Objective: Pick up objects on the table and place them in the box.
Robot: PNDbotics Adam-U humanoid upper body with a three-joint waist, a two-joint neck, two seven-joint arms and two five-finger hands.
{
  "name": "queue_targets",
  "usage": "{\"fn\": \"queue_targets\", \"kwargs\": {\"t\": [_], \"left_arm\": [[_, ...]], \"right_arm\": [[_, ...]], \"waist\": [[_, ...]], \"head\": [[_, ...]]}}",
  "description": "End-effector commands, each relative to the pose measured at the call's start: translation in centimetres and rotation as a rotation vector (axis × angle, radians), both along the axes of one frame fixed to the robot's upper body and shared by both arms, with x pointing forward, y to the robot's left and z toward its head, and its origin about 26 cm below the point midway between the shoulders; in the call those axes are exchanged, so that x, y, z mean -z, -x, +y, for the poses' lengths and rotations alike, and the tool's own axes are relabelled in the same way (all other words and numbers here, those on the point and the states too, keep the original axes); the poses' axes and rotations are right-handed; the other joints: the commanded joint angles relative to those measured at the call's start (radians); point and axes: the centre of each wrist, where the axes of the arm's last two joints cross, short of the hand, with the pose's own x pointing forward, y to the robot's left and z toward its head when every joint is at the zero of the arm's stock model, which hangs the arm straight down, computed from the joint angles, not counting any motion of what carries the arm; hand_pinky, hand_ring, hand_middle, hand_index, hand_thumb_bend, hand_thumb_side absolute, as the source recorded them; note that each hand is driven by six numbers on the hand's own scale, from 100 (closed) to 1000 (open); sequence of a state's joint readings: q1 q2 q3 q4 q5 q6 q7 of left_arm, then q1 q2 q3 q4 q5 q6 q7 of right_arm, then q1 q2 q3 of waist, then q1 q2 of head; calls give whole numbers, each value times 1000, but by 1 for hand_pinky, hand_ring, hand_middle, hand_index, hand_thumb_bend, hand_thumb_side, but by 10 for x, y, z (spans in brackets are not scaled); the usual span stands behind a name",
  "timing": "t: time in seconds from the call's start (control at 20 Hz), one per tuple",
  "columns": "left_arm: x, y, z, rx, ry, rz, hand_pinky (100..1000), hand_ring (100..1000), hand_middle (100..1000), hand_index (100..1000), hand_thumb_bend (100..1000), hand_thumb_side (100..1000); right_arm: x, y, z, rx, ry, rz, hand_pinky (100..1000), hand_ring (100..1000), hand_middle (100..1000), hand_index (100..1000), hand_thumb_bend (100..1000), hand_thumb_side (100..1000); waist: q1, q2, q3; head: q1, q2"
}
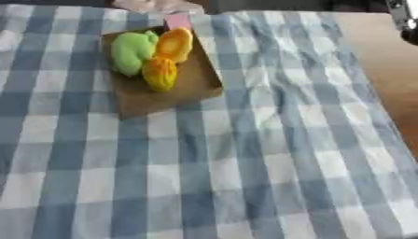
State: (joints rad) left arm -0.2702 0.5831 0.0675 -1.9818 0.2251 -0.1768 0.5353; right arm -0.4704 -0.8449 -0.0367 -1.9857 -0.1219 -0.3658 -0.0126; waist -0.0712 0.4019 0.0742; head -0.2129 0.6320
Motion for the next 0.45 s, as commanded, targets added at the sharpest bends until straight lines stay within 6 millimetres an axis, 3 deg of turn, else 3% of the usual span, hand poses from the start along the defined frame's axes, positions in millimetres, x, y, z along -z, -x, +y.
{"fn": "queue_targets", "kwargs": {"t": [0.05, 0.45], "left_arm": [[-4, 3, 1, 19, 20, -30, 893, 716, 759, 859, 100, 629], [2, 3, -2, 58, 20, -39, 893, 717, 759, 856, 100, 628]], "right_arm": [[-5, 4, -1, -10, 0, -9, 804, 810, 743, 835, 100, 440], [9, 2, 1, -34, 2, 40, 806, 807, 742, 852, 100, 442]], "waist": [[3, -26, 0], [5, -27, -1]], "head": [[-3, -10], [-5, -8]]}}
